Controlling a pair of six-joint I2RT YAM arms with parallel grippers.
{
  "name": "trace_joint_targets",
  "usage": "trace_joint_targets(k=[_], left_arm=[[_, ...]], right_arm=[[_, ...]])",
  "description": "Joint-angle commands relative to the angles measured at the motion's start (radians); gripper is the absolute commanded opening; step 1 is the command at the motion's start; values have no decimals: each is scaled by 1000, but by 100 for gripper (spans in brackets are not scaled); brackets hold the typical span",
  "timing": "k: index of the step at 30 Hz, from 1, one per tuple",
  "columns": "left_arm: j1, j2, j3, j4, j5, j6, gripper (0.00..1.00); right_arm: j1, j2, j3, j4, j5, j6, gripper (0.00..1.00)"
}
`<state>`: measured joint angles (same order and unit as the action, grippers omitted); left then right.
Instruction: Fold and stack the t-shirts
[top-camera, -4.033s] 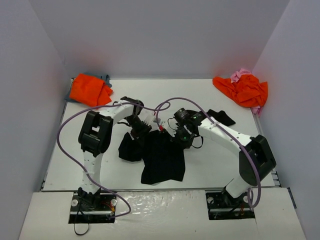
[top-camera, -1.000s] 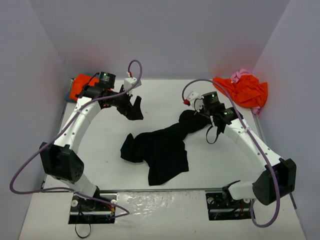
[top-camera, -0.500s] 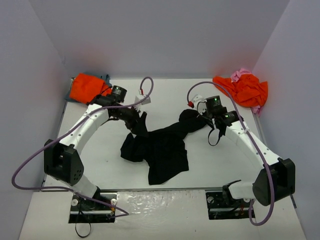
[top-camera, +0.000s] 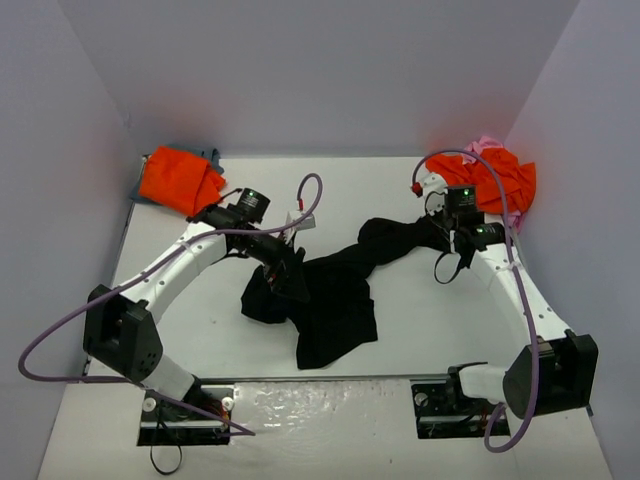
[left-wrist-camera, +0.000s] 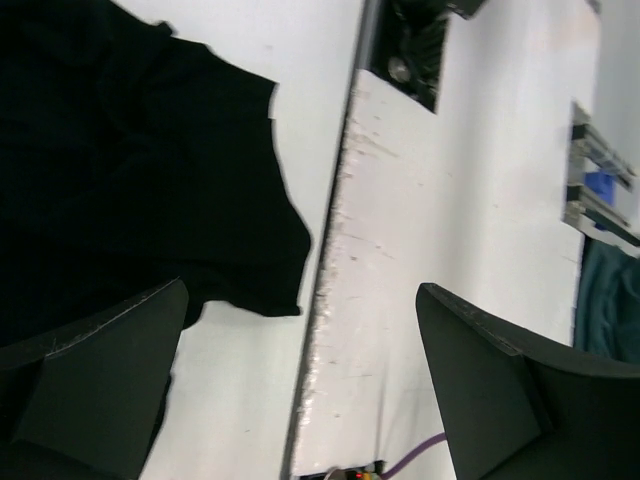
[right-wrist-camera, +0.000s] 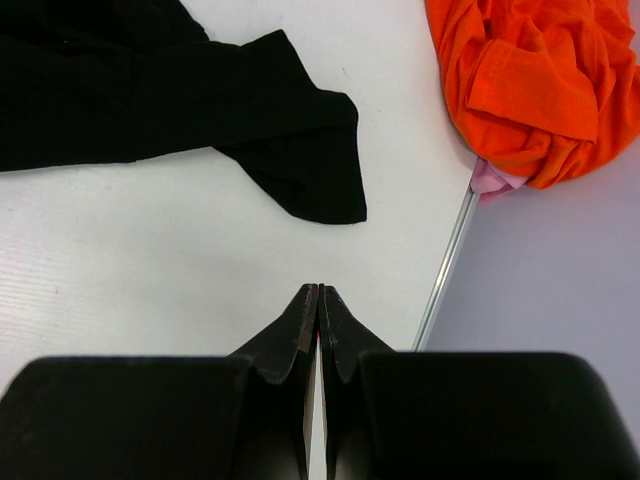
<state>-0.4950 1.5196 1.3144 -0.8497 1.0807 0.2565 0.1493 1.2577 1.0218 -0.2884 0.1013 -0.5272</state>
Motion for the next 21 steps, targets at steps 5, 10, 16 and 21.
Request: trace_joint_targets(k=[5, 10, 16, 21], left_arm=[[-84, 7, -56, 16, 297, -45, 91], [-114, 17, -55, 17, 286, -70, 0], [-361, 60, 33, -70, -386, 6, 0], [-529, 138, -24, 7, -788, 30, 10]], right_arm=[[-26, -58, 17, 56, -5, 24, 0], [-37, -49, 18, 57, -2, 26, 0], [-42, -37, 20, 57, 8, 21, 0], [-44, -25, 36, 57, 34, 8, 0]])
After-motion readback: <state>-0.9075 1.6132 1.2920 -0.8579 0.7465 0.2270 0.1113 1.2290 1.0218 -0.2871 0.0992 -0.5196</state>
